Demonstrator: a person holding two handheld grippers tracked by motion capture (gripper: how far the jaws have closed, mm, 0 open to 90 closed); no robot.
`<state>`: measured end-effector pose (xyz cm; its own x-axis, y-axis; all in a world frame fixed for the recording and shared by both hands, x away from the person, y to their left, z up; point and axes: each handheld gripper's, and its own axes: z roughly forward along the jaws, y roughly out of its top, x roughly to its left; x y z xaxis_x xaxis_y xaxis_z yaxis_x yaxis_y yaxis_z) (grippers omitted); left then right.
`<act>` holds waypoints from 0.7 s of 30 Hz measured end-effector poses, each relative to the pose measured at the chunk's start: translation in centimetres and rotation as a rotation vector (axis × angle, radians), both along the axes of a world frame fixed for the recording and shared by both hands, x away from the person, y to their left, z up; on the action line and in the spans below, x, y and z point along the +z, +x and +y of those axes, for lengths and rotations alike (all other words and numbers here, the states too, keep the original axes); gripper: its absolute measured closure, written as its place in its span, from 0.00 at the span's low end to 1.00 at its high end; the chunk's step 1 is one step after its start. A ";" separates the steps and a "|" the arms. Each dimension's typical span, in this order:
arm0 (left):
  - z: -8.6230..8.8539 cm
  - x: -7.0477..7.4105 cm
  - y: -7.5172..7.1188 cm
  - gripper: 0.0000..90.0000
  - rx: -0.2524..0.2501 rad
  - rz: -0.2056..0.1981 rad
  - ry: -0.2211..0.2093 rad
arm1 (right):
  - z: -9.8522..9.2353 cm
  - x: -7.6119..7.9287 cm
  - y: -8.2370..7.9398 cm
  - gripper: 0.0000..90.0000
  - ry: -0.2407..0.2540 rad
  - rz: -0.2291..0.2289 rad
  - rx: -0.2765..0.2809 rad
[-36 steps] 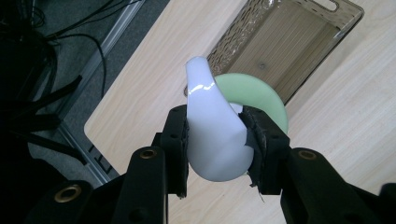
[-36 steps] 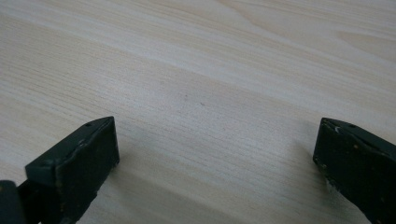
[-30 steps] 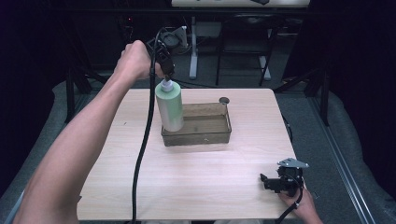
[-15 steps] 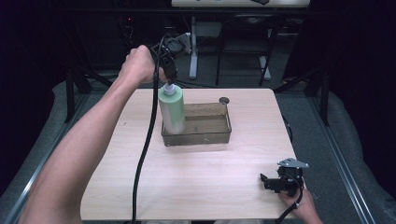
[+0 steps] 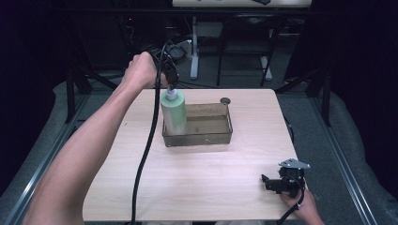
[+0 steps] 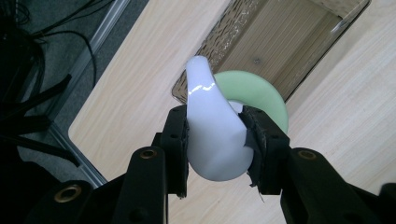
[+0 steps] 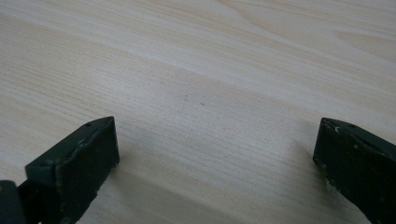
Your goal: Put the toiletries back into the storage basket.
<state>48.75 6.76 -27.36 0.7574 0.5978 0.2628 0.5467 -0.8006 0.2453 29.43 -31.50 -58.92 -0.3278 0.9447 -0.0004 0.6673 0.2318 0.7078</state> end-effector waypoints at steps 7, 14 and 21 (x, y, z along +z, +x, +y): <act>0.1 -0.5 0.0 0.71 -0.003 0.005 0.002 | 0.0 0.0 0.0 0.00 0.000 0.000 0.000; 0.4 -1.3 0.2 0.71 0.001 0.017 0.003 | 0.0 0.0 0.0 0.00 0.000 0.001 0.000; 0.5 -2.0 0.3 0.71 0.002 0.029 0.004 | 0.0 0.0 0.0 0.00 0.000 0.000 0.000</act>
<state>49.09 7.29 -29.35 0.7634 0.5983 0.2433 0.5553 -0.8004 0.2261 29.43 -31.50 -58.92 -0.3278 0.9447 -0.0003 0.6674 0.2318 0.7078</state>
